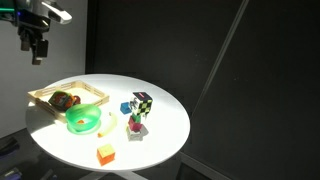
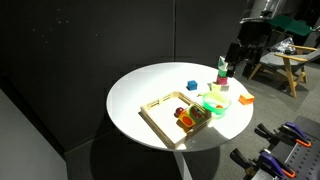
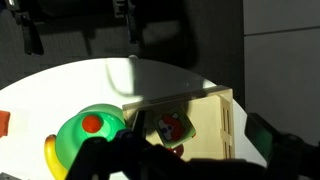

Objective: Remove the block with a house image from the wooden tray and move it into the green bowl

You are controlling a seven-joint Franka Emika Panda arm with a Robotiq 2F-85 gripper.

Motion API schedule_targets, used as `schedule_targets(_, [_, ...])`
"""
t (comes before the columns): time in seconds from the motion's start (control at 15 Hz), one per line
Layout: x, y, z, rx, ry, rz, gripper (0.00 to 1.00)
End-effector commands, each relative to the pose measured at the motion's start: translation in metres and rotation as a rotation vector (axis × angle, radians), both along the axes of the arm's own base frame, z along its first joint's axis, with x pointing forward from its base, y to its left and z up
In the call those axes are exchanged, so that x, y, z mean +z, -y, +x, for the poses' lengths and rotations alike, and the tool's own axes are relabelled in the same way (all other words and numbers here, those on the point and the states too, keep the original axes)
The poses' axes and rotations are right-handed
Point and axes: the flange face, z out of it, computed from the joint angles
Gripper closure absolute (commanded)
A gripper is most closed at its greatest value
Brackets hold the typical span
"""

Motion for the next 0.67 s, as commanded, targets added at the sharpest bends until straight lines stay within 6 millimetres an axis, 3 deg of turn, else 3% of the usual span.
schedule_targets(0.0, [0.008,-0.006,0.025,-0.002,0.024,-0.02,0.0])
schedule_targets(0.33, [0.008,-0.017,0.049,0.023,0.095,-0.058,0.0])
schedule_targets(0.6, [-0.003,-0.025,0.069,0.04,0.149,-0.089,0.0])
